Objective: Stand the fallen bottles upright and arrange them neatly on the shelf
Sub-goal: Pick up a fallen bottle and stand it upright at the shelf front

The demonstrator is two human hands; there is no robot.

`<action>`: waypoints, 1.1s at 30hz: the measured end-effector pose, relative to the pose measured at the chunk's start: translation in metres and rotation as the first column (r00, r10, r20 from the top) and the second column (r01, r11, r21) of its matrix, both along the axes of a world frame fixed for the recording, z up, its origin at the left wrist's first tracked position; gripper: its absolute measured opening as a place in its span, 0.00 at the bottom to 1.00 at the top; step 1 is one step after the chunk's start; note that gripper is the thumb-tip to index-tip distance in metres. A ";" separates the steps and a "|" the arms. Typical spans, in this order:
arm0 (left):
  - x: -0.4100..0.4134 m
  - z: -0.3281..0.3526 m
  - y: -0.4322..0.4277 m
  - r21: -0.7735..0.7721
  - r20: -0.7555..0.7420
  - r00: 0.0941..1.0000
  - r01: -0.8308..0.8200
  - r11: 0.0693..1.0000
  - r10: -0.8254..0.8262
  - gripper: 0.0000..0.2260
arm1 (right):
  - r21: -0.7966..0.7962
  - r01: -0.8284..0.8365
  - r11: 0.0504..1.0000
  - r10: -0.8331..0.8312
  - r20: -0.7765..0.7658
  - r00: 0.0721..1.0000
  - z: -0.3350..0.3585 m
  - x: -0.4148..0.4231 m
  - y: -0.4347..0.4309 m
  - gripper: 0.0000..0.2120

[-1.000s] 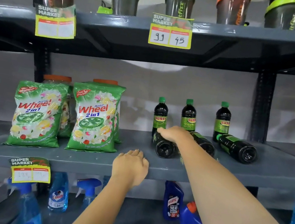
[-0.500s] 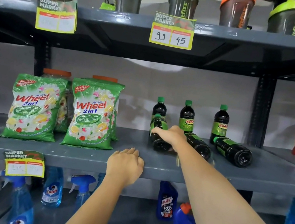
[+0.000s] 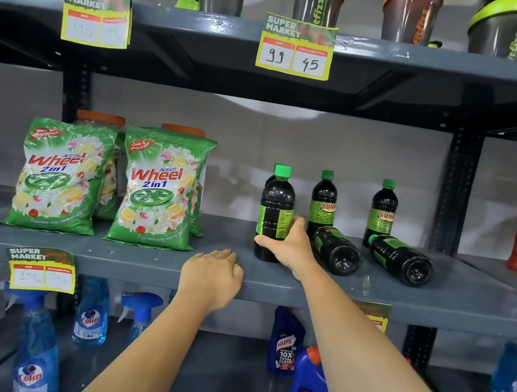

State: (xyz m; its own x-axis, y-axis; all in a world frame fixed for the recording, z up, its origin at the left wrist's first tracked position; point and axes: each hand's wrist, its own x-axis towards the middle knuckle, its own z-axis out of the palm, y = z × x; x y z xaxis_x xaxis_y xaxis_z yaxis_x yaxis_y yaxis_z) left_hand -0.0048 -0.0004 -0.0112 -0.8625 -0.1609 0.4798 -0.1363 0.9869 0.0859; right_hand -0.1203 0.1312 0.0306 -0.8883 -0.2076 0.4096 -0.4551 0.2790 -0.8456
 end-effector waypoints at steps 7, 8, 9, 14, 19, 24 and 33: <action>0.000 -0.001 -0.002 -0.003 -0.006 1.000 0.016 1.000 -0.016 0.20 | -0.012 -0.048 0.999 0.048 0.054 0.997 0.005 -0.001 0.005 0.52; -0.001 -0.001 -0.002 -0.005 -0.011 1.000 0.016 1.000 -0.016 0.20 | -0.015 -0.066 0.998 0.067 0.077 0.995 0.008 -0.002 0.007 0.54; -0.002 -0.002 -0.003 -0.005 -0.014 1.000 0.016 1.000 -0.016 0.20 | -0.014 -0.086 0.996 0.087 0.098 0.991 0.011 -0.003 0.009 0.52; 0.001 -0.001 -0.001 0.008 -0.054 0.998 0.015 1.000 -0.014 0.38 | 0.091 -0.116 0.989 0.104 0.126 0.987 0.012 -0.010 0.020 0.38; 0.001 0.000 0.000 0.016 -0.012 1.000 -0.006 1.000 0.007 0.28 | 0.142 0.031 0.989 -0.035 0.025 0.999 0.009 -0.004 0.021 0.39; 0.000 -0.001 0.000 0.019 -0.020 1.000 -0.001 1.000 0.001 0.24 | 0.045 -0.090 0.995 0.084 0.111 0.990 0.013 -0.004 0.024 0.46; 0.001 0.000 0.001 0.013 -0.059 0.998 -0.009 1.000 0.010 0.39 | 0.117 0.008 0.993 -0.012 0.032 0.999 0.008 0.001 0.021 0.40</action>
State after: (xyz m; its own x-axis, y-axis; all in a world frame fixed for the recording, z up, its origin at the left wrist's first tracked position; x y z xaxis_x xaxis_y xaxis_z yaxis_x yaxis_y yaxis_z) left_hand -0.0038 0.0003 -0.0109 -0.8311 -0.1750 0.5279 -0.1398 0.9845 0.1063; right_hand -0.1198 0.1523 0.0389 -0.9031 -0.2435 0.3538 -0.4245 0.3812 -0.8213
